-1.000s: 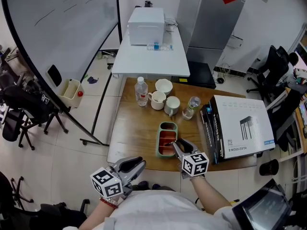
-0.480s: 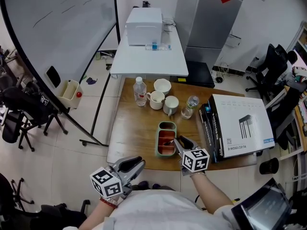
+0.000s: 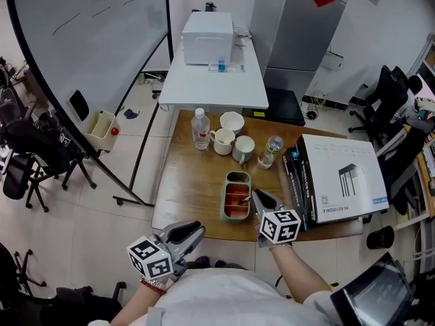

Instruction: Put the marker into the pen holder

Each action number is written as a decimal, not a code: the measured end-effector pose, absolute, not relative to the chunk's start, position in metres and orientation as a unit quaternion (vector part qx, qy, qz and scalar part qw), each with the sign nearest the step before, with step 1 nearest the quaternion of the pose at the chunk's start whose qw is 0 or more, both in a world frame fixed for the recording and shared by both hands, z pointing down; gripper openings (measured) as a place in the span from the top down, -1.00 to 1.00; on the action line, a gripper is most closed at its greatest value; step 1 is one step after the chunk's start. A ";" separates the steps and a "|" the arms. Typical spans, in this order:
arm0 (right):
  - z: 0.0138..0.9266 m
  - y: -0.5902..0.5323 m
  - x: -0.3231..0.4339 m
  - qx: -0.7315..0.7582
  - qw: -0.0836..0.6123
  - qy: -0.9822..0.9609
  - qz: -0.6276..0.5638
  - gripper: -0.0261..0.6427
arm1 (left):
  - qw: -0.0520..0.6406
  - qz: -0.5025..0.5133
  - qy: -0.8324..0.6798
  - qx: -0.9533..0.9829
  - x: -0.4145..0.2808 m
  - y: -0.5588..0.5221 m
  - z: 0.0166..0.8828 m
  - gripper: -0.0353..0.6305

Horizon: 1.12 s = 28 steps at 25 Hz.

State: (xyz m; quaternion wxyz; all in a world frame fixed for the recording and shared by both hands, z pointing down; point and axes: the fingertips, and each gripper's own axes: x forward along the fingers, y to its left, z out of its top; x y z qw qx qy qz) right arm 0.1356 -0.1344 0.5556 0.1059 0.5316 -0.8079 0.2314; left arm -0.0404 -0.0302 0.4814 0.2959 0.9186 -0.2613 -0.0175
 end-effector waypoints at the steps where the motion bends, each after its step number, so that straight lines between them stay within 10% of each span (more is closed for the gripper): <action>1: 0.548 -0.134 0.136 0.534 0.095 -0.808 0.232 0.85 | 0.296 -0.015 -0.260 0.919 -0.039 -0.029 0.481 0.65; 28: 0.470 -0.091 0.119 0.507 -0.008 -0.833 0.224 0.85 | 0.299 0.001 -0.253 0.920 -0.034 -0.017 0.487 0.66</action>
